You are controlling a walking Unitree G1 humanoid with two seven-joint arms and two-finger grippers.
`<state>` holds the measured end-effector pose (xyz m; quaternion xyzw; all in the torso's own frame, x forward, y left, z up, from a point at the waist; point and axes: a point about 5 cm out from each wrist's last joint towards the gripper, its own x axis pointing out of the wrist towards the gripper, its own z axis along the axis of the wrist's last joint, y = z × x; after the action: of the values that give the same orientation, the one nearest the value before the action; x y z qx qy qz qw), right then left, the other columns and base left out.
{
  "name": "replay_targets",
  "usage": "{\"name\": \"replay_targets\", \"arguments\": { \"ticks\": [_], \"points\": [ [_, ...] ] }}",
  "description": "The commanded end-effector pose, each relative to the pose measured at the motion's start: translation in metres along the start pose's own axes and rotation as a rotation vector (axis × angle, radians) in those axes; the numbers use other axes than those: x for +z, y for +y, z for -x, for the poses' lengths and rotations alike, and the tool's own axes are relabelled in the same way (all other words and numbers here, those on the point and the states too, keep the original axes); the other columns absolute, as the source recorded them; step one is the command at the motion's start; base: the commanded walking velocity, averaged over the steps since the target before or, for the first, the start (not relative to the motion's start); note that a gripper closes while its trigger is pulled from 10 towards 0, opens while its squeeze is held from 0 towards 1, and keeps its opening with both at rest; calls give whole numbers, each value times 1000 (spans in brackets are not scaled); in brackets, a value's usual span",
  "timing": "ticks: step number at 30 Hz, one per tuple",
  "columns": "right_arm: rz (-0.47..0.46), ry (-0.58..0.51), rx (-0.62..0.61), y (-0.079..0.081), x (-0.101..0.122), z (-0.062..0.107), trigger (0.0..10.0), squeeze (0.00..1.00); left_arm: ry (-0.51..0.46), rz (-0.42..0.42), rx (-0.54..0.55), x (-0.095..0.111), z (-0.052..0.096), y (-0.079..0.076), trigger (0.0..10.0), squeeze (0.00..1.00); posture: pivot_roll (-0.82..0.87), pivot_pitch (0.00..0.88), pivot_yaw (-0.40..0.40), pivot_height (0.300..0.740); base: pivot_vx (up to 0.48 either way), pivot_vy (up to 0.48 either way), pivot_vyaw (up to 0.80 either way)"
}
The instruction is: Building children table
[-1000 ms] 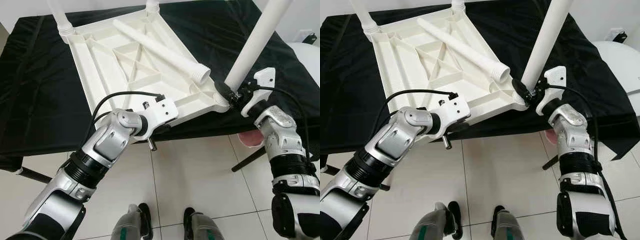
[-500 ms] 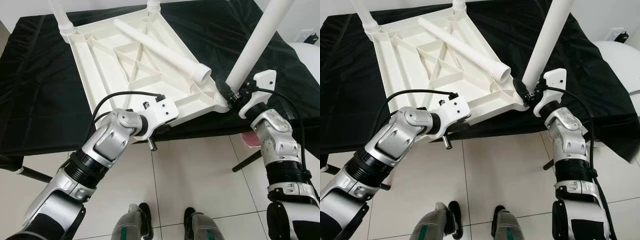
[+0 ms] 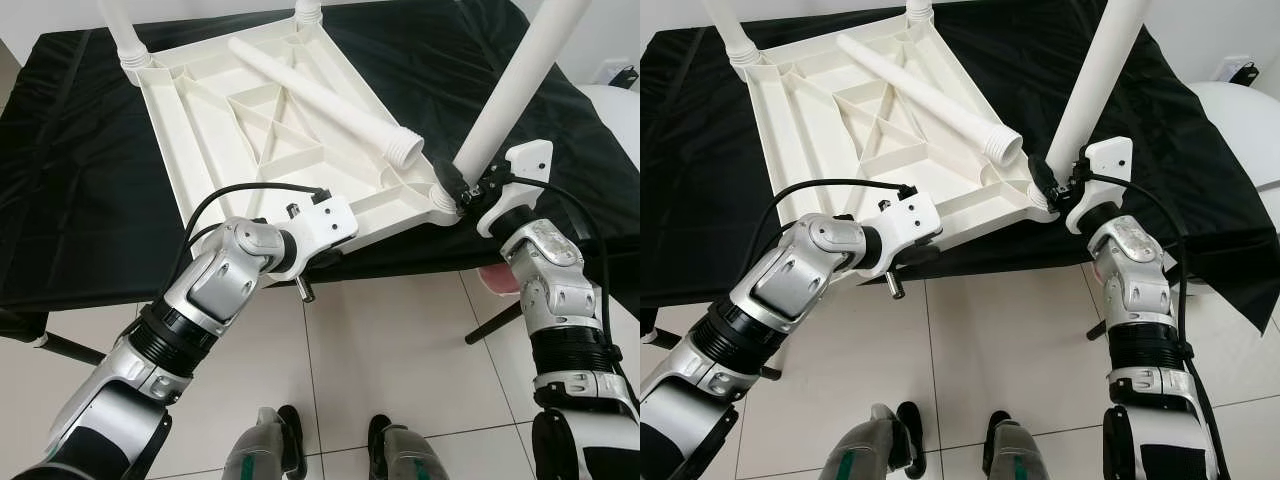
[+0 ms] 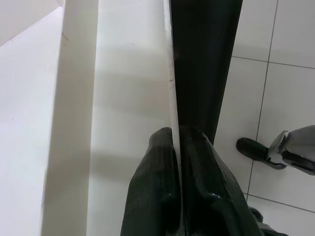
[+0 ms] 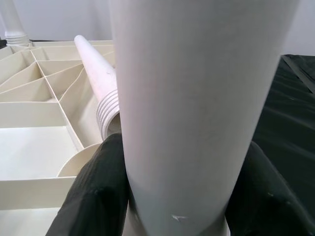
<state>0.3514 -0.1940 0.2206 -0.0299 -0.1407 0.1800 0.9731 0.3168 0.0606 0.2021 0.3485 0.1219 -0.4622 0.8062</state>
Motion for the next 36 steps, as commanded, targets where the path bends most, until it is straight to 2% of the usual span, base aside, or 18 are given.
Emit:
{"name": "replay_targets", "arguments": {
  "ticks": [1, 14, 15, 17, 18, 21, 22, 36],
  "points": [
    [-20, -62, 56, 14, 9, -4, 10000, 0, 6, -37, 68, 4, 2, 7, 10000, 0, -115, 196, 64, 740, 0, 0, 0],
    [-16, -58, 68, 22, 9, -2, 10000, 0, 6, -37, 70, 4, 2, 7, 10000, 0, -115, 201, 64, 740, 0, 0, 0],
    [-17, -60, 64, 22, 9, -2, 3804, 0, 6, -36, 70, 4, 2, 7, 10000, 0, -115, 201, 64, 740, 0, 0, 0],
    [-17, -60, 61, 23, 9, -1, 3804, 0, 6, -36, 71, 4, 2, 7, 10000, 0, -115, 201, 64, 740, 0, 0, 0],
    [-17, -61, 55, 23, 10, -1, 3059, 0, 5, -35, 71, 4, 2, 7, 10000, 0, -117, 202, 62, 740, 0, 0, 0],
    [-16, -61, 50, 22, 10, -1, 3059, 0, 5, -34, 72, 5, 2, 8, 10000, 0, -117, 202, 62, 740, 0, 0, 0],
    [-22, -59, 33, 24, 9, -2, 10000, 0, 4, -33, 73, 5, 2, 8, 10000, 0, -118, 204, 61, 740, 0, 0, 0],
    [-24, -38, -46, 32, 7, -1, 10000, 0, 4, -32, 75, 5, 2, 8, 10000, 0, -118, 209, 62, 740, 0, 0, 0]
  ]
}}
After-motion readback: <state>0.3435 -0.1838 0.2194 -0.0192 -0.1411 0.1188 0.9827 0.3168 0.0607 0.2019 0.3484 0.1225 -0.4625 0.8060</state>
